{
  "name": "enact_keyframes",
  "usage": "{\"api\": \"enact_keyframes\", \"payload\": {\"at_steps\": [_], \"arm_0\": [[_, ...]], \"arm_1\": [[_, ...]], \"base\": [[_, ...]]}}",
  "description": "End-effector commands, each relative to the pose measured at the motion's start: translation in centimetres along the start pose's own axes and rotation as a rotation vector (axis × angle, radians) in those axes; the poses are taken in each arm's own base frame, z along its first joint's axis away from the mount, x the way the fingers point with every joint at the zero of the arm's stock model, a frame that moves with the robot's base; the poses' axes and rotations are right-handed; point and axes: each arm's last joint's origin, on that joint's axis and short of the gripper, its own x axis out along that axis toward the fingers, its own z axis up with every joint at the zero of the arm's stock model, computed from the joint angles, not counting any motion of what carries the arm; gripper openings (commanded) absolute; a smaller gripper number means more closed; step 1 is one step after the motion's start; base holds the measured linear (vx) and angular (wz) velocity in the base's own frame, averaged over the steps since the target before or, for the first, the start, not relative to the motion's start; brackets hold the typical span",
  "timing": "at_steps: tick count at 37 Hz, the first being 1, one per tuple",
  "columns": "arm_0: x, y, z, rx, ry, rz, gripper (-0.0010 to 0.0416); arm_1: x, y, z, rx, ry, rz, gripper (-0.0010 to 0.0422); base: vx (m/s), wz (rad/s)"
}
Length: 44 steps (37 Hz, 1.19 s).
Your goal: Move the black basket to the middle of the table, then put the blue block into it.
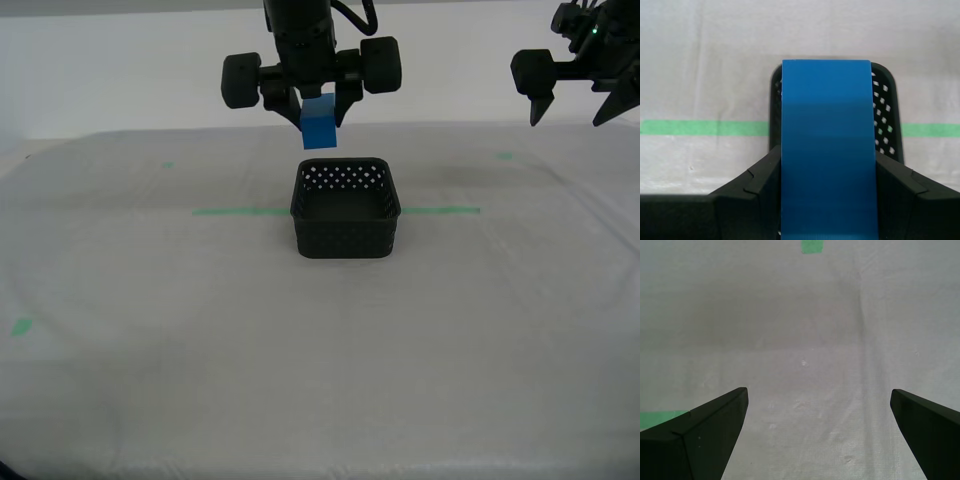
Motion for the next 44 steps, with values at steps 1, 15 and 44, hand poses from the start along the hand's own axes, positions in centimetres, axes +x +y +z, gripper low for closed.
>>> {"api": "enact_keyframes", "payload": {"at_steps": [1,15,44], "arm_0": [[0.0,0.0,0.0,-0.001,-0.001,0.001,0.0398],[0.0,0.0,0.1,-0.001,-0.006,0.001,0.0399],[0.0,0.0,0.3,0.0,-0.028,0.007,0.0398]], "arm_1": [[0.0,-0.7,-0.4,-0.02,-0.017,-0.005,0.0],[3.8,-2.2,-2.1,-0.001,0.034,-0.014,0.0],[7.2,-2.6,-2.8,0.071,0.092,0.007,0.0]], "base": [[0.0,0.0],[0.0,0.0],[0.0,0.0]]}}
